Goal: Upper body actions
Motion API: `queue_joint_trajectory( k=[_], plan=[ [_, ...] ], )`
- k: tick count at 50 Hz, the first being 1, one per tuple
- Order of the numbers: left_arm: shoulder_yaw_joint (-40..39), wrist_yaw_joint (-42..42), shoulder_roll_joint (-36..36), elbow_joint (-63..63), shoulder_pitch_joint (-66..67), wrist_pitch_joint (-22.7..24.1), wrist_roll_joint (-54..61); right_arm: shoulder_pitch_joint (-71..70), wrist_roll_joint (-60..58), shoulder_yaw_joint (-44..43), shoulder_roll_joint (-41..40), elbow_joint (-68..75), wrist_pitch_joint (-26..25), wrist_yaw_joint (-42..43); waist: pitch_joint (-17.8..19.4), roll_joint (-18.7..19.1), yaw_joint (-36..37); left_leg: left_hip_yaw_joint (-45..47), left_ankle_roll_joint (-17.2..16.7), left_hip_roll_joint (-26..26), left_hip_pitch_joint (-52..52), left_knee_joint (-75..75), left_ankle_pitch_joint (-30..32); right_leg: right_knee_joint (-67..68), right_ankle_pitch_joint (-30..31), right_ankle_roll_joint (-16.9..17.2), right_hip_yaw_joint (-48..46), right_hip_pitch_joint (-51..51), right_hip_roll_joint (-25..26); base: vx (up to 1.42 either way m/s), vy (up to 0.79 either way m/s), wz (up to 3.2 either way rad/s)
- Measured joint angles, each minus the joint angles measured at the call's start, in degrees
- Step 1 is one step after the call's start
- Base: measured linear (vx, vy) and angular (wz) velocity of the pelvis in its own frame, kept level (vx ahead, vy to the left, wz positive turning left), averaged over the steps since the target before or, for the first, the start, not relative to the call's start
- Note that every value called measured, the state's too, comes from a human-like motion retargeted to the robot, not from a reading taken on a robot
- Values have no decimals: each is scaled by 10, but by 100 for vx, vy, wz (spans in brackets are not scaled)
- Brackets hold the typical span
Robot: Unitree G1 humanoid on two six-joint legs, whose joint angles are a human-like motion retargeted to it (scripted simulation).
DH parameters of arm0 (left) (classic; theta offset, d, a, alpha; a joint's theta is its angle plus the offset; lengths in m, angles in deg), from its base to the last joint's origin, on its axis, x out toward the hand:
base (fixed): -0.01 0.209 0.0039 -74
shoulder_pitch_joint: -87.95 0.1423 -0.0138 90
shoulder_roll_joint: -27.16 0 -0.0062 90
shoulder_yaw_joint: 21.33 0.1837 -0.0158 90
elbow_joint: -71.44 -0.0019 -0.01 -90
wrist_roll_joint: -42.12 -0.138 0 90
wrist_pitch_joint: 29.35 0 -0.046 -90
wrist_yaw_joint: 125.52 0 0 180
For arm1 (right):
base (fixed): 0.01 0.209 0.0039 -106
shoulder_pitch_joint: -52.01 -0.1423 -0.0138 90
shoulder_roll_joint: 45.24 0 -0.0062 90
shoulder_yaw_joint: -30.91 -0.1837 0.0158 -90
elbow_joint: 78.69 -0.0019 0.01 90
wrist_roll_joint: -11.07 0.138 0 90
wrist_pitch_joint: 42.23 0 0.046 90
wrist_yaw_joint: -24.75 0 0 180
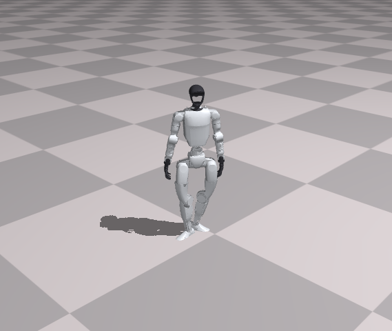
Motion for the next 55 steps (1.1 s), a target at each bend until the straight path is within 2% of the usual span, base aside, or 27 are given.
queue_joint_trajectory(
  k=[3,5,7,8,9,10,11,13,16,20,21,22,23,24,27,33,39,42,45,50,52,55],
  plan=[
    [-14,20,7,22,4,2,10,-1,-26,18,-6,2,-1,-1,-1,-21,-11,34,13,11,20,49,52,1,-1,-5,56,-9,-15,-4,-34,-148],
    [-18,25,10,32,6,-2,3,2,-55,27,-12,-1,2,-6,0,-44,-15,36,48,22,26,104,92,1,3,-6,92,-11,-38,1,-39,-140],
    [-12,15,10,37,3,-2,0,5,-82,35,-19,-7,4,-15,7,-71,-14,3,104,46,17,192,95,-3,10,-6,117,-5,-63,6,-29,-130],
    [-7,12,10,36,0,-2,0,6,-93,38,-22,-10,4,-18,9,-77,-12,-25,123,64,4,241,85,-6,14,-6,128,-3,-67,6,-22,-127],
    [-2,11,10,35,-4,-3,-2,6,-102,41,-25,-14,3,-19,9,-80,-11,-47,124,75,-8,273,71,-7,17,-8,137,-4,-69,6,-20,-125],
    [2,11,12,33,-8,-4,-3,7,-111,44,-27,-17,3,-19,6,-80,-10,-66,118,83,-18,297,56,-8,19,-9,145,-7,-69,3,-19,-143],
    [4,13,16,33,-12,-4,-6,5,-116,46,-28,-19,3,-18,5,-72,-3,-126,97,82,-53,316,42,-7,20,-12,160,-14,-59,2,-16,-164],
    [8,14,27,37,-17,-2,-7,1,-123,52,-29,-24,4,-16,7,-59,14,-223,60,56,-106,319,14,-3,22,-18,194,-26,-45,0,-10,-189],
    [19,19,41,51,-23,8,-3,-7,-128,62,-28,-38,5,-19,19,-37,31,-303,29,10,-134,236,-1,2,25,-20,234,-31,-25,0,-3,-166],
    [37,24,52,65,-27,19,-18,-12,-137,71,-29,-60,8,-25,29,11,38,-413,-2,-31,-151,81,16,-3,24,-22,259,-18,28,15,2,-119],
    [43,24,54,67,-25,21,-24,-11,-138,73,-28,-63,9,-24,30,16,41,-441,30,-43,-157,54,36,-3,22,-21,268,-12,32,25,6,-95],
    [49,25,55,69,-23,23,-30,-10,-139,74,-28,-65,10,-24,29,20,39,-451,44,-46,-158,40,43,-2,19,-20,275,-9,35,29,7,-50],
    [54,26,55,69,-20,24,-34,-8,-142,75,-27,-65,11,-23,23,25,26,-426,22,-29,-148,50,24,1,14,-19,276,-9,39,29,7,-22],
    [56,28,55,68,-17,25,-40,-7,-143,78,-28,-65,10,-23,18,28,18,-419,16,-26,-146,50,21,5,10,-17,283,-10,39,30,6,-15],
    [50,34,52,63,-22,24,-58,-13,-134,81,-35,-61,8,-16,13,34,-12,-433,20,-35,-142,38,17,22,-4,-11,279,-17,35,16,2,10],
    [36,30,44,62,-13,22,-47,-8,-117,87,-38,-46,10,-20,6,31,13,-414,15,-34,-132,32,6,56,-24,-19,311,-26,38,18,0,-27],
    [8,31,30,48,-17,9,-22,0,-138,90,-37,-43,13,-15,8,26,1,-475,9,-34,-151,63,5,77,-33,-34,334,-19,43,10,-3,82],
    [-7,30,25,48,-15,7,-14,6,-143,88,-38,-42,13,-15,9,20,4,-515,-1,-35,-158,69,17,91,-31,-44,388,-22,48,7,-6,107],
    [-15,27,22,49,-12,8,-4,9,-143,81,-39,-44,15,-13,9,17,2,-565,-6,-39,-170,71,29,105,-23,-45,481,-33,58,2,-8,145],
    [-15,27,20,54,-14,7,3,10,-136,77,-37,-56,21,-13,23,16,-19,-677,-6,-58,-195,72,48,102,-21,-16,587,-32,66,-9,-9,202],
    [-16,29,19,58,-18,7,2,4,-139,81,-35,-58,22,-12,33,13,-23,-713,-9,-65,-201,68,61,98,-37,-12,570,-24,67,-18,-9,205],
    [-15,26,18,71,-22,11,3,-2,-149,90,-33,-62,23,-12,56,1,0,-733,-18,-73,-205,59,89,72,-48,-32,470,-1,53,-26,-9,162]
  ],
)
